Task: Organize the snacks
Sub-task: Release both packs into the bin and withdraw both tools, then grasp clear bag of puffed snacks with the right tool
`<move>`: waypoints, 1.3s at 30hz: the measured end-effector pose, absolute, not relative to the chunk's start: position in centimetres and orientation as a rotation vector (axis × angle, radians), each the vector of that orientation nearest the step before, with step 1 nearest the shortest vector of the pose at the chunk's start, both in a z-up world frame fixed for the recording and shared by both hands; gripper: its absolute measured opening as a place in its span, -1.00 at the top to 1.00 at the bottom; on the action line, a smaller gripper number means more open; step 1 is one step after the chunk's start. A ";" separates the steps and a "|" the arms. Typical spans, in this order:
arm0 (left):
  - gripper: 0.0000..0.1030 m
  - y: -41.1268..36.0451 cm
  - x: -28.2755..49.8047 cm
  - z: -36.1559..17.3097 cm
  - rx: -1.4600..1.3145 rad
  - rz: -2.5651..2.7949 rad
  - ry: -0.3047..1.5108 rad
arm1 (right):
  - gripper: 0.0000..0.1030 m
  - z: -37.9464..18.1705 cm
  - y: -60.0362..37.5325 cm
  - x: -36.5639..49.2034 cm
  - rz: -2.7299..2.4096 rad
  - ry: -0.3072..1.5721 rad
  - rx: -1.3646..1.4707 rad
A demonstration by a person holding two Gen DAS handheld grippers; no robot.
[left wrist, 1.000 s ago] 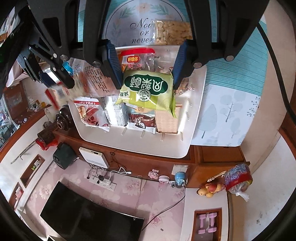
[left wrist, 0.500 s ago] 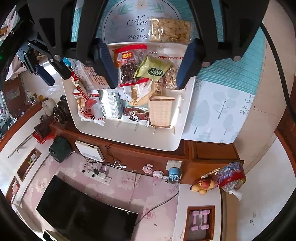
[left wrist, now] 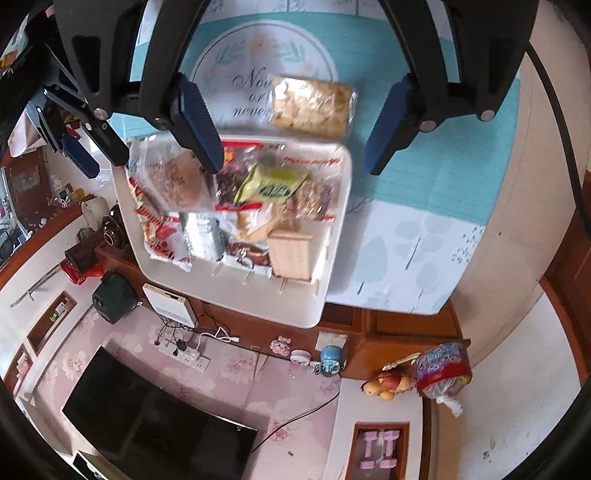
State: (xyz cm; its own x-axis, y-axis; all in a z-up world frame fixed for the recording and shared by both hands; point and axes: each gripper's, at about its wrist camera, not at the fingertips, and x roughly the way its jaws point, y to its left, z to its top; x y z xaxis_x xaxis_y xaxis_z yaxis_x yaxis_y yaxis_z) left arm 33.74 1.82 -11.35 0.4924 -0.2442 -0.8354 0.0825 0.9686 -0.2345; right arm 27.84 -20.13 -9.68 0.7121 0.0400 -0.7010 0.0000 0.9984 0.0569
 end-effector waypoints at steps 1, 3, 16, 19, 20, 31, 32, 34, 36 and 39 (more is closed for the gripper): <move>-0.53 2.2 33.5 -11.4 -0.172 -0.198 1.042 | -0.34 -9.7 -19.7 27.6 0.021 0.784 0.054; -0.54 3.0 32.9 -11.4 -0.173 -0.197 1.047 | -0.44 -9.8 -19.1 27.2 0.020 0.787 0.060; -0.55 9.8 29.7 -11.4 -0.183 -0.217 1.061 | -0.60 -9.1 -12.6 25.0 0.142 0.750 -0.023; -0.56 11.1 29.2 -12.0 -0.184 -0.217 1.075 | -0.73 -9.4 -10.8 24.8 0.186 0.742 -0.102; -0.56 11.7 29.0 -12.3 -0.186 -0.215 1.083 | -0.74 -9.5 -10.4 24.8 0.196 0.745 -0.118; -0.71 13.8 27.5 -15.8 -0.187 -0.199 1.157 | -0.74 -13.3 -5.4 25.1 0.405 0.832 -0.398; -0.71 13.9 27.5 -16.0 -0.184 -0.188 1.162 | -0.74 -13.7 -5.1 25.1 0.406 0.846 -0.417; -0.71 14.1 27.6 -16.6 -0.183 -0.164 1.173 | -0.74 -14.9 -4.4 25.3 0.416 0.875 -0.463; -0.71 14.1 27.8 -17.2 -0.184 -0.135 1.184 | -0.74 -15.7 -4.0 25.6 0.419 0.892 -0.503; -0.71 14.1 27.8 -18.4 -0.167 -0.091 1.205 | -0.74 -17.2 -3.2 25.9 0.438 0.917 -0.573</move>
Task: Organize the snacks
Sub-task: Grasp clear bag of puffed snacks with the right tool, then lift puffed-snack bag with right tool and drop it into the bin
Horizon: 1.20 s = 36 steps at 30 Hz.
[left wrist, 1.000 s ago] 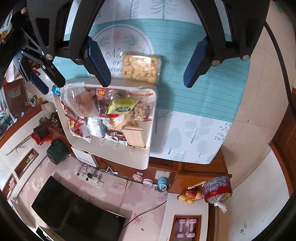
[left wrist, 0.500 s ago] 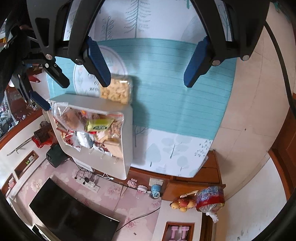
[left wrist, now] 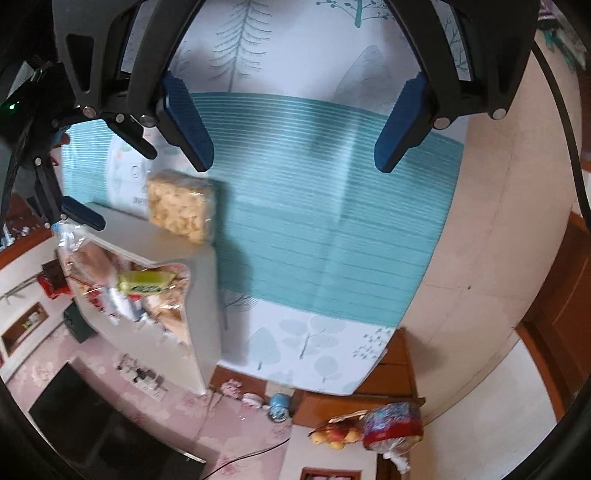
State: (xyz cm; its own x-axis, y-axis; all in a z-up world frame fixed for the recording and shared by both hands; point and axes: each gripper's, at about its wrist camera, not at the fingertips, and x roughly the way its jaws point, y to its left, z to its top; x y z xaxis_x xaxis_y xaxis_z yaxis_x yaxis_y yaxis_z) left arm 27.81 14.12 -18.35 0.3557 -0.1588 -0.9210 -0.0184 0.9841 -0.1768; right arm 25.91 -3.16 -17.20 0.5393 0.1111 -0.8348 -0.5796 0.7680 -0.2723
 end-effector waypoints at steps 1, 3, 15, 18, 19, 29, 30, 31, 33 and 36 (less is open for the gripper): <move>-0.71 14.1 27.8 -18.6 -0.153 -0.077 1.210 | -0.74 -17.6 -3.1 26.0 0.446 0.929 -0.577; -0.71 13.8 28.0 -19.3 -0.120 -0.055 1.220 | -0.74 -18.4 -3.0 26.3 0.457 0.955 -0.588; -0.71 12.8 27.9 -21.9 -0.098 -0.029 1.295 | -0.74 -22.3 -4.1 28.6 0.491 1.066 -0.528; -0.71 12.4 27.8 -22.1 -0.097 -0.041 1.303 | -0.74 -22.9 -4.3 28.8 0.499 1.062 -0.514; -0.71 12.3 27.8 -22.2 -0.098 -0.044 1.304 | -0.74 -23.1 -4.4 28.9 0.506 1.067 -0.506; -0.71 12.0 28.1 -22.1 -0.083 -0.047 1.313 | -0.74 -23.8 -4.5 29.6 0.498 1.075 -0.436; -0.71 12.0 28.1 -22.1 -0.082 -0.047 1.312 | -0.74 -23.9 -4.6 29.7 0.495 1.076 -0.427; -0.71 12.0 28.1 -22.1 -0.082 -0.047 1.312 | -0.68 -23.9 -4.5 30.0 0.491 1.076 -0.422; -0.71 12.0 28.0 -22.1 -0.081 -0.050 1.314 | -0.58 -23.9 -4.7 30.2 0.491 1.075 -0.399; -0.71 12.0 28.0 -22.1 -0.084 -0.052 1.320 | -0.52 -23.8 -4.6 30.1 0.496 1.071 -0.397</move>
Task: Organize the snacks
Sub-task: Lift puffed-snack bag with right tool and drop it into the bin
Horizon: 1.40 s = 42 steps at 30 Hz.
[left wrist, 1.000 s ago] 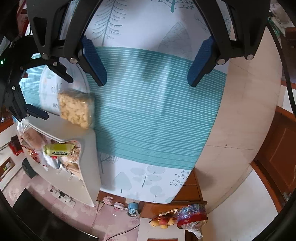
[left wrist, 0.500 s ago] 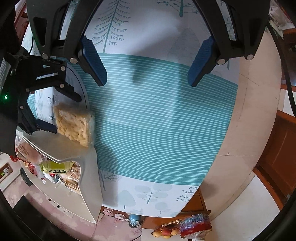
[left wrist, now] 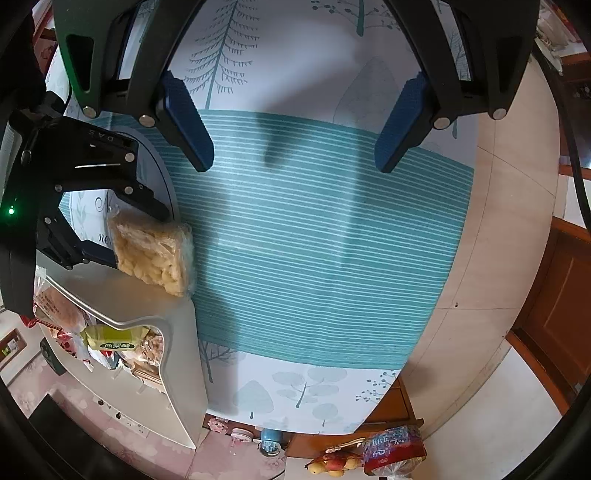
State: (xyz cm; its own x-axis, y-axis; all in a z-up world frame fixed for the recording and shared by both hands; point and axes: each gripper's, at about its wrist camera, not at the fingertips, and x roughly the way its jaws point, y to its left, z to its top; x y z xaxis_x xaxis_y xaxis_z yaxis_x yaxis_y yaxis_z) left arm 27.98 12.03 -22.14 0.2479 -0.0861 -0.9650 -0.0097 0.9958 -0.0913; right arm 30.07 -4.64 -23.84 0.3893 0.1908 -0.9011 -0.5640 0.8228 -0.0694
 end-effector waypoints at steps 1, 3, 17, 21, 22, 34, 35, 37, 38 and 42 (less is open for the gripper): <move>-0.71 12.1 27.9 -22.1 -0.085 -0.052 1.322 | -0.51 -23.9 -4.6 30.0 0.502 1.067 -0.397; -0.71 12.1 27.9 -22.0 -0.083 -0.053 1.319 | -0.49 -23.9 -4.6 29.9 0.507 1.062 -0.396; -0.71 13.6 26.8 -19.3 -0.037 -0.076 1.277 | -0.45 -20.4 -2.8 27.0 0.489 1.015 -0.313; -0.71 13.7 26.8 -18.0 0.007 -0.100 1.253 | -0.45 -17.3 -2.5 26.2 0.468 0.954 -0.298; -0.71 13.7 26.9 -17.6 0.014 -0.105 1.245 | -0.45 -16.4 -2.5 26.0 0.461 0.935 -0.290; -0.71 12.0 27.0 -16.0 0.012 -0.085 1.210 | -0.45 -10.6 -7.5 28.6 0.256 0.750 -0.174; -0.71 11.6 27.0 -16.3 0.005 -0.077 1.213 | -0.45 -10.8 -8.3 29.1 0.226 0.748 -0.153; -0.71 11.1 27.0 -16.6 -0.011 -0.064 1.220 | -0.45 -11.3 -9.9 30.4 0.184 0.763 -0.110; -0.71 10.7 27.1 -16.9 -0.024 -0.055 1.227 | -0.45 -11.6 -10.3 30.9 0.177 0.766 -0.101; -0.71 9.1 27.1 -17.8 -0.066 -0.037 1.253 | -0.45 -12.7 -12.5 32.8 0.159 0.791 -0.067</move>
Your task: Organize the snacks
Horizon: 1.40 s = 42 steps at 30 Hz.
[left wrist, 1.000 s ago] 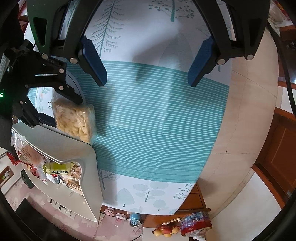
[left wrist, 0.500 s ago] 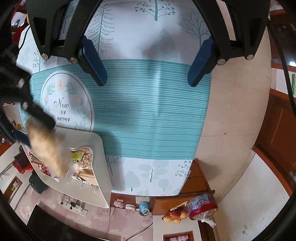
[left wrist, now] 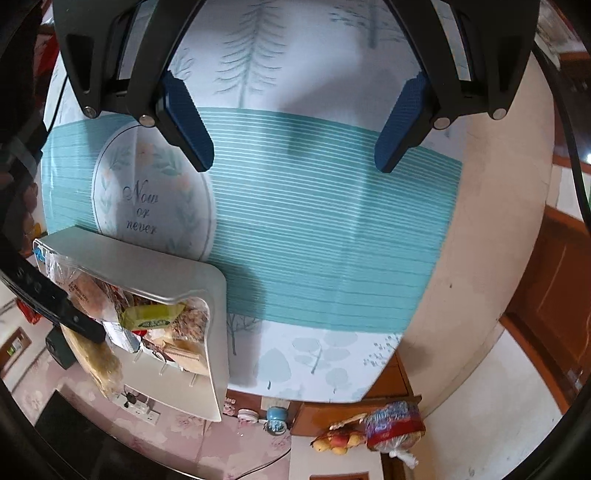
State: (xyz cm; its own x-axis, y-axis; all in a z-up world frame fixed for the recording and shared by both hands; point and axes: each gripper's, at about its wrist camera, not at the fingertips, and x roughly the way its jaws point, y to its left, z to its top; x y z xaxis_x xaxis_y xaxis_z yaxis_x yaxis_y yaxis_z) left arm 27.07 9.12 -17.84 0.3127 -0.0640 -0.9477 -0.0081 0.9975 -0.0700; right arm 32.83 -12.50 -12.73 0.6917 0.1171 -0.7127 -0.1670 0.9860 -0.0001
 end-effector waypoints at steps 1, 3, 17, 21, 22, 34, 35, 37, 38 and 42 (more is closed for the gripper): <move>-0.71 8.7 27.1 -18.1 -0.074 -0.034 1.259 | -0.45 -13.1 -12.9 33.2 0.159 0.800 -0.061; -0.71 7.7 27.1 -18.4 -0.089 -0.026 1.269 | -0.46 -13.8 -13.7 34.0 0.163 0.827 -0.052; -0.71 3.8 27.1 -16.0 -0.074 -0.022 1.236 | -0.48 -14.0 -16.7 33.1 0.171 0.891 0.079; -0.71 3.9 26.6 -16.1 -0.107 -0.056 1.242 | -0.48 -13.2 -16.4 30.6 0.146 0.910 0.061; -0.71 3.8 26.2 -16.0 -0.112 -0.078 1.250 | -0.48 -13.2 -16.3 29.8 0.129 0.934 0.059; -0.71 6.3 18.4 -8.4 -0.073 -0.300 1.259 | -0.48 -11.3 -13.5 15.2 -0.111 1.183 0.127; -0.71 6.6 17.5 -7.1 -0.067 -0.315 1.242 | -0.48 -10.8 -13.4 14.1 -0.123 1.196 0.152; -0.71 6.9 16.1 -4.8 -0.061 -0.343 1.203 | -0.48 -9.6 -13.0 11.6 -0.145 1.223 0.221; -0.71 7.2 15.5 -3.9 -0.055 -0.355 1.184 | -0.48 -9.2 -12.8 10.9 -0.148 1.225 0.238; -0.71 7.3 13.3 -0.4 -0.031 -0.420 1.113 | -0.48 -5.7 -11.3 7.9 -0.146 1.215 0.247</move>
State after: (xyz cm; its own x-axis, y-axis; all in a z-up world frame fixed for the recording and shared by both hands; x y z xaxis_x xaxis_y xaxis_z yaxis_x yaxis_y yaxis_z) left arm 13.33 7.33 -0.40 0.3718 -0.3425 -0.8628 0.3122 0.9215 -0.2312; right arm 7.90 -11.25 -5.67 0.3436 0.0205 -0.9389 0.2421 0.9640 0.1097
